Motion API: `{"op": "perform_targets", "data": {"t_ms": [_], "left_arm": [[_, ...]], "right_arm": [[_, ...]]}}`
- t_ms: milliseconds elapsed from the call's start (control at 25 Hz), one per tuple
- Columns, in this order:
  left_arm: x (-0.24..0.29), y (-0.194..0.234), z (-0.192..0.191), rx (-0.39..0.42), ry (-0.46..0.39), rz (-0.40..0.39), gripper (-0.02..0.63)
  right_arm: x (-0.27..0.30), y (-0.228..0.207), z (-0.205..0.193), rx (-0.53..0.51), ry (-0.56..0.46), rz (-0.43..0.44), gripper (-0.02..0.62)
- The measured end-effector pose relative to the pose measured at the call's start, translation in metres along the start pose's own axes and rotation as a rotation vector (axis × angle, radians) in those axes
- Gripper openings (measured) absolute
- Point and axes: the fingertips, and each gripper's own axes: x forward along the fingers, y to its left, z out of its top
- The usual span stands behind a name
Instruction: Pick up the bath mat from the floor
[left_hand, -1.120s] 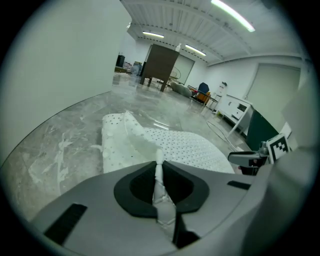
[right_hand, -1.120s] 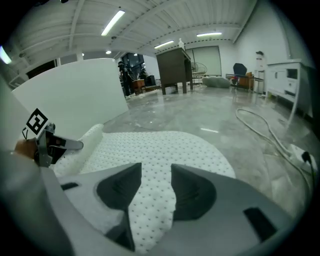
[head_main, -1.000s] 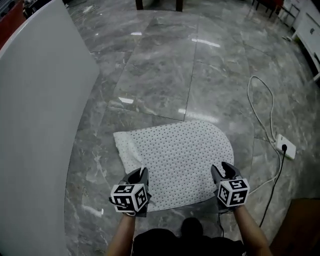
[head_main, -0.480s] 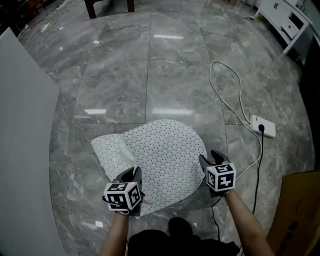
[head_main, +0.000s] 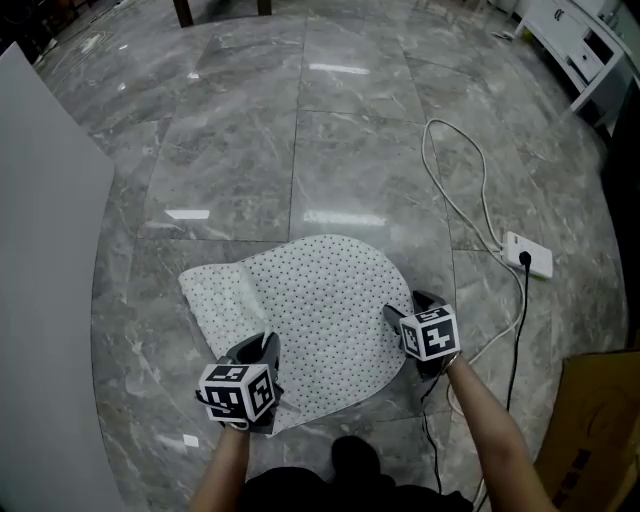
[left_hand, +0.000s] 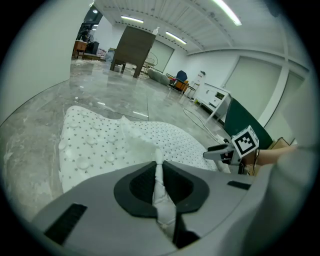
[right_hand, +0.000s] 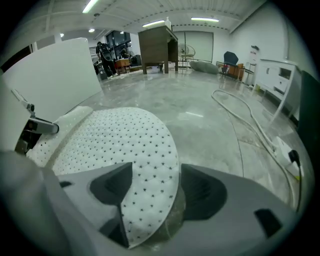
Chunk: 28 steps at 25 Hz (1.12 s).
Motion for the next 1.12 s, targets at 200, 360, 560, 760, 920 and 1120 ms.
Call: {"op": "perform_targets", "data": {"t_ms": [200, 360, 560, 760, 920, 1120], "left_arm": [[-0.009, 0.008, 0.002, -0.030, -0.027, 0.001, 0.021], [-0.017, 0.017, 0.006, -0.058, -0.052, 0.006, 0.021], [-0.027, 0.026, 0.008, -0.079, -0.075, 0.018, 0.023], [-0.043, 0.032, 0.004, -0.089, -0.094, 0.032, 0.023], [-0.064, 0.040, -0.004, -0.111, -0.117, 0.063, 0.023], [-0.089, 0.056, -0.015, -0.147, -0.151, 0.112, 0.023]], "right_arm": [[0.005, 0.002, -0.002, 0.042, 0.045, 0.043, 0.291], [0.004, 0.011, -0.001, 0.057, 0.053, 0.073, 0.291], [0.002, 0.032, -0.003, 0.046, 0.056, 0.109, 0.288], [-0.002, 0.068, -0.005, -0.004, 0.081, 0.217, 0.285], [-0.009, 0.081, -0.002, -0.029, 0.055, 0.212, 0.249], [-0.019, 0.087, 0.002, -0.081, 0.029, 0.173, 0.140]]}}
